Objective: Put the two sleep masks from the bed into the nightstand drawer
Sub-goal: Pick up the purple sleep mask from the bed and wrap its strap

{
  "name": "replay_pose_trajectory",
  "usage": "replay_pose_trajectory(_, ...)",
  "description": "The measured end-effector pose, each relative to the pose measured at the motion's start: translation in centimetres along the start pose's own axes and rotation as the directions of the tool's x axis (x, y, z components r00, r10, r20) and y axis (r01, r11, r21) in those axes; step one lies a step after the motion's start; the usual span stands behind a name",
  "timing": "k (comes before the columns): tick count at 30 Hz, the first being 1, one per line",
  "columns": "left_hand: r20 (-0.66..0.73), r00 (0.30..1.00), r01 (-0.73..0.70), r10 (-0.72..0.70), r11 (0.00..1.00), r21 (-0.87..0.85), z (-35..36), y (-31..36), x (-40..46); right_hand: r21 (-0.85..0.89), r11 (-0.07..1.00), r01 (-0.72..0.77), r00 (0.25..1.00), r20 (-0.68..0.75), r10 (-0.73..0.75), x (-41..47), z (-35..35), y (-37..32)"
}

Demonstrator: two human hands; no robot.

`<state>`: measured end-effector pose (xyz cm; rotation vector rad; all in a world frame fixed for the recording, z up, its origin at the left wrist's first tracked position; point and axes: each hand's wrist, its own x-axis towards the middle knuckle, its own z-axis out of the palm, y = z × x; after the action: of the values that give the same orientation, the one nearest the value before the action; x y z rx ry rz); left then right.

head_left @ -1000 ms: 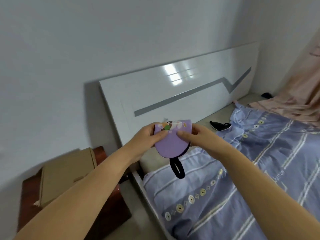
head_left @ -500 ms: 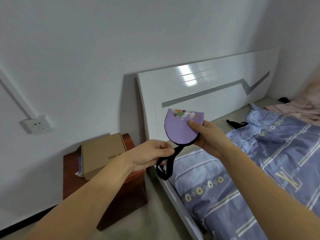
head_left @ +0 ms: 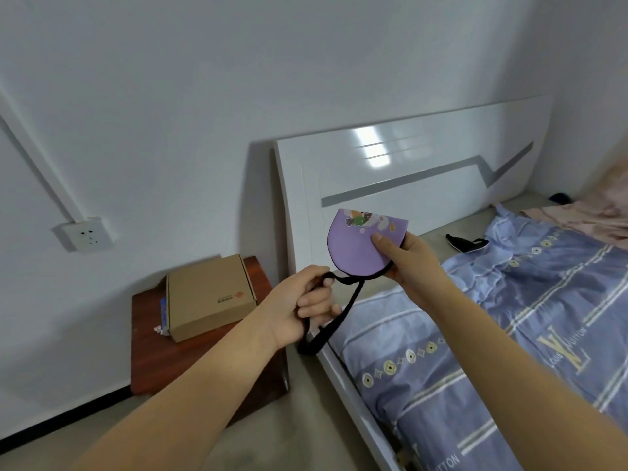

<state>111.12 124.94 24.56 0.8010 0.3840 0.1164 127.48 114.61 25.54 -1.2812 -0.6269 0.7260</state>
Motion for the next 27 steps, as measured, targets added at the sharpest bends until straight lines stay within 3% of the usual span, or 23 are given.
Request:
replay_pose_trajectory(2, 0.267, 0.952, 0.175, -0.151, 0.982, -0.068, 0.7, -0.6, -0.2, -0.035, 0.998, 0.044, 0.997, -0.057, -0.046, 0.5, -0.6, -0.6)
replay_pose_trajectory(3, 0.343, 0.907, 0.241, -0.244, 0.969, 0.053, 1.1, -1.2, -0.1, -0.043, 0.997, 0.064, 0.994, -0.081, -0.068, 0.7, -0.9, -0.9)
replay_pose_trajectory(4, 0.344, 0.871, 0.278, -0.35, 0.929, 0.243, 1.4, -2.1, 0.2, -0.053, 0.995, 0.082, 0.991, -0.099, -0.087, 0.9, -1.2, -1.1)
replay_pose_trajectory(6, 0.178, 0.858, 0.304, -0.483, 0.755, 0.581, 2.2, -4.0, 1.5, -0.111, 0.987, 0.112, 0.986, -0.113, -0.124, 1.0, -1.4, -1.4)
replay_pose_trajectory(7, 0.05, 0.901, 0.267, -0.43, 0.643, 0.718, 2.6, -4.5, 2.2, -0.161, 0.979, 0.122, 0.984, -0.11, -0.14, 0.9, -1.5, -1.4)
replay_pose_trajectory(8, -0.073, 0.956, 0.212, -0.285, 0.496, 0.842, 2.7, -4.8, 3.1, -0.207, 0.97, 0.124, 0.983, -0.11, -0.149, 0.9, -1.6, -1.2)
replay_pose_trajectory(9, -0.18, 0.982, 0.19, -0.062, 0.334, 0.923, 2.6, -4.7, 3.8, -0.226, 0.968, 0.112, 0.981, -0.128, -0.144, 0.9, -1.9, -1.0)
replay_pose_trajectory(10, -0.195, 0.962, 0.144, 0.191, 0.254, 0.956, 2.3, -4.3, 4.4, -0.21, 0.974, 0.081, 0.979, -0.166, -0.117, 1.0, -2.3, -0.9)
replay_pose_trajectory(12, -0.067, 0.874, -0.075, 0.481, 0.27, 0.96, 2.2, -3.0, 4.6, -0.114, 0.993, -0.041, 0.973, -0.23, 0.014, 1.3, -3.3, -0.6)
replay_pose_trajectory(15, 0.23, 0.779, -0.282, 0.583, -0.002, 0.959, 3.0, -1.4, 3.9, -0.02, 0.965, -0.261, 0.955, -0.154, 0.255, 1.2, -4.4, -0.2)
replay_pose_trajectory(16, 0.309, 0.74, -0.351, 0.597, -0.048, 0.935, 3.6, -1.3, 3.6, -0.004, 0.958, -0.287, 0.95, -0.127, 0.284, 1.2, -4.6, -0.1)
replay_pose_trajectory(17, 0.348, 0.696, -0.424, 0.628, -0.032, 0.905, 4.3, -1.4, 3.2, 0.026, 0.956, -0.291, 0.948, -0.125, 0.292, 1.2, -4.8, 0.0)
replay_pose_trajectory(18, 0.318, 0.65, -0.506, 0.69, 0.08, 0.859, 5.3, -1.5, 2.8, 0.072, 0.957, -0.283, 0.946, -0.144, 0.29, 1.4, -5.0, 0.1)
replay_pose_trajectory(19, 0.22, 0.633, -0.594, 0.742, 0.283, 0.753, 6.4, -1.3, 2.3, 0.121, 0.955, -0.272, 0.942, -0.169, 0.29, 1.4, -5.3, 0.1)
replay_pose_trajectory(20, 0.124, 0.672, -0.654, 0.73, 0.506, 0.562, 7.4, -1.0, 1.9, 0.158, 0.952, -0.264, 0.937, -0.19, 0.292, 1.5, -5.5, 0.2)
replay_pose_trajectory(21, 0.098, 0.728, -0.662, 0.678, 0.659, 0.357, 7.9, -0.7, 1.8, 0.18, 0.948, -0.263, 0.935, -0.195, 0.296, 1.4, -5.6, 0.2)
replay_pose_trajectory(22, 0.146, 0.782, -0.622, 0.606, 0.745, 0.24, 8.3, -0.4, 1.8, 0.18, 0.947, -0.266, 0.938, -0.18, 0.297, 1.4, -5.6, 0.2)
replay_pose_trajectory(23, 0.231, 0.841, -0.536, 0.489, 0.808, 0.244, 8.7, -0.1, 1.6, 0.16, 0.95, -0.268, 0.943, -0.157, 0.293, 1.2, -5.4, 0.2)
replay_pose_trajectory(25, 0.394, 0.914, -0.29, 0.091, 0.826, 0.483, 8.6, -0.1, 1.1, 0.08, 0.967, -0.24, 0.956, -0.151, 0.25, 1.0, -4.9, -0.1)
replay_pose_trajectory(26, 0.39, 0.911, -0.187, -0.134, 0.71, 0.679, 8.1, -0.6, 1.2, 0.044, 0.979, -0.199, 0.963, -0.174, 0.204, 1.0, -4.7, -0.4)
replay_pose_trajectory(27, 0.3, 0.912, -0.134, -0.281, 0.486, 0.863, 7.4, -1.2, 1.5, 0.014, 0.99, -0.141, 0.97, -0.2, 0.14, 0.8, -4.5, -0.8)
